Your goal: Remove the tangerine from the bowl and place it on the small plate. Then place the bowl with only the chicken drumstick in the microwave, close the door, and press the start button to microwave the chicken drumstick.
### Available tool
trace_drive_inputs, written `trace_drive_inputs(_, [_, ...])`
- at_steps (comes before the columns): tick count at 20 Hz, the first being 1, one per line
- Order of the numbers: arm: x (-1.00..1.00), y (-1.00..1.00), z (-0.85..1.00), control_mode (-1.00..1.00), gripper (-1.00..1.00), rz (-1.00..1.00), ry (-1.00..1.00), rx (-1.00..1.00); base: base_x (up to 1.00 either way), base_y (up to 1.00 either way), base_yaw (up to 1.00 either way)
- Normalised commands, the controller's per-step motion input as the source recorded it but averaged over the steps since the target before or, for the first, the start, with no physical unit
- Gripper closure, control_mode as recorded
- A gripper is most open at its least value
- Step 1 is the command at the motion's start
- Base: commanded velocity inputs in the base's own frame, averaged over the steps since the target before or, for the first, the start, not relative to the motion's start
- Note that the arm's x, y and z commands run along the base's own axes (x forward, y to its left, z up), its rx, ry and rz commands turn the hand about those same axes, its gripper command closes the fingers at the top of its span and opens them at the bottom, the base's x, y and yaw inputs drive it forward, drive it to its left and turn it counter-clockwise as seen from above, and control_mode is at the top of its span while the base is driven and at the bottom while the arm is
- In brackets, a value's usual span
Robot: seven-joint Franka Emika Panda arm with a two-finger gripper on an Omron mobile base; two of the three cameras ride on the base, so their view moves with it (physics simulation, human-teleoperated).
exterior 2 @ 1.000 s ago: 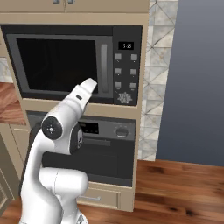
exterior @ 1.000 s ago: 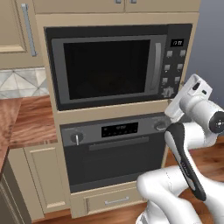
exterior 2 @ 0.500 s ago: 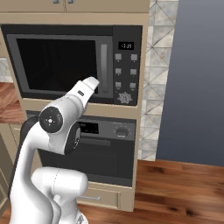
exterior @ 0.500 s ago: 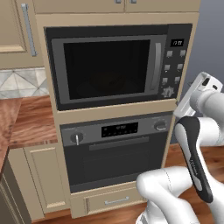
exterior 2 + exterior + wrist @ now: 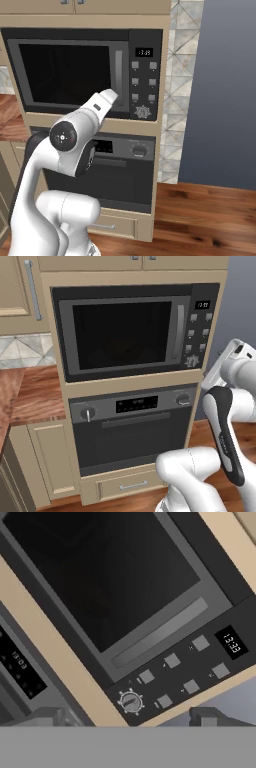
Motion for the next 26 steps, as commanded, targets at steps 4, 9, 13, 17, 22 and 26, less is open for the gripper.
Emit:
trace_drive_inputs(4, [0.0,-0.04,-0.03,-1.0,-1.0,0.0,0.04,0.01,0.0,0.0,0.0])
trace_drive_inputs(9, [0.0,-0.01,-0.04,-1.0,-1.0,-0.01,0.05,0.01,0.0,0.0,0.0])
trace_drive_inputs(13, [0.0,-0.04,-0.12,-1.0,-1.0,0.0,0.05,0.02,0.0,0.0,0.0])
trace_drive_inputs(17, [0.0,-0.01,-0.16,-1.0,-1.0,0.0,0.08,0.0,0.0,0.0,0.0])
trace_drive_inputs(22, [0.0,0.0,-0.22,-1.0,-1.0,0.0,0.09,0.0,0.0,0.0,0.0])
trace_drive_inputs(26, [0.03,0.0,-0.16,-1.0,-1.0,0.0,0.1,0.0,0.0,0.0,0.0])
